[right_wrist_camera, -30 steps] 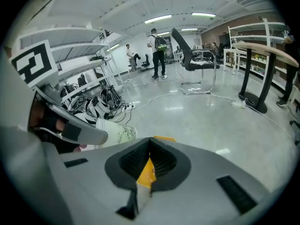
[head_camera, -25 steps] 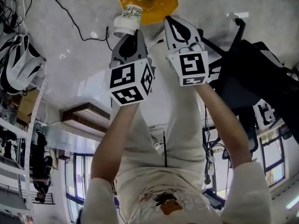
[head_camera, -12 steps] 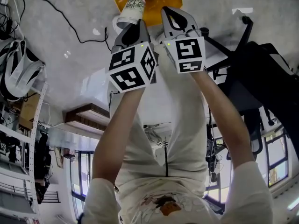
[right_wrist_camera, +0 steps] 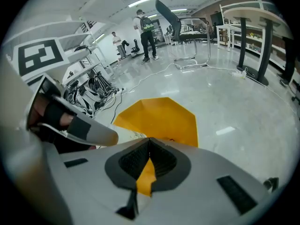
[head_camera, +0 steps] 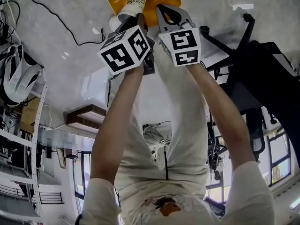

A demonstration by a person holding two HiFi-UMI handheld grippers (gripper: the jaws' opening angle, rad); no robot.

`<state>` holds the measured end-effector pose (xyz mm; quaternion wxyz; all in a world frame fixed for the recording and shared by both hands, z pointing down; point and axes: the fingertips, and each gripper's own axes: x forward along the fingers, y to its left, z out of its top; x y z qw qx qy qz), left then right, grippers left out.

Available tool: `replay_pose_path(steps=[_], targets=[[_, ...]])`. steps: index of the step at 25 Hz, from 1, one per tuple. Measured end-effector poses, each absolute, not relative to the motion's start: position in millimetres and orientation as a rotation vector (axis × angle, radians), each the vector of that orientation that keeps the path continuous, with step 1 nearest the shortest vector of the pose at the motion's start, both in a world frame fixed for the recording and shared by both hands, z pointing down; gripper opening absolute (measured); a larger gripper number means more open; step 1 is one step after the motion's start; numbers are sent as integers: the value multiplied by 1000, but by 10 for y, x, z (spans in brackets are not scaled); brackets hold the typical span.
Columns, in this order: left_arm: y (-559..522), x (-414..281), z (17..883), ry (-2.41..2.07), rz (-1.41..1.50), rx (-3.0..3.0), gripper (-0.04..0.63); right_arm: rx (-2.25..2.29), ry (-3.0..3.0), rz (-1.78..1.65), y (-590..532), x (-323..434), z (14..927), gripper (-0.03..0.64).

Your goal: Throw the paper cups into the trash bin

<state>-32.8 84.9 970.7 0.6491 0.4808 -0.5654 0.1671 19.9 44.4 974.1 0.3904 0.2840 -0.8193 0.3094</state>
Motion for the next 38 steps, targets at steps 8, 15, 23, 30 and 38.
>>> replay_pose_path(steps=[8,15,23,30,38], targets=[[771,-342,9448,-1285,356,1120,97,713,-2100,802,456,262,9412,8],[651,-384,8799,-1290,324,1190,6,707,-2105,803,404,252,8903,8],[464,-334,7956,-1302,293,1309,5,721,-2172,795,228,283,8020,8],[355,-334,6950,-1336,282,1433,5,771,-2241,793,185,238,6938,8],[258,-346,5787,-1380,214,1517,5,798,-2320,738,161,251,5713,8]])
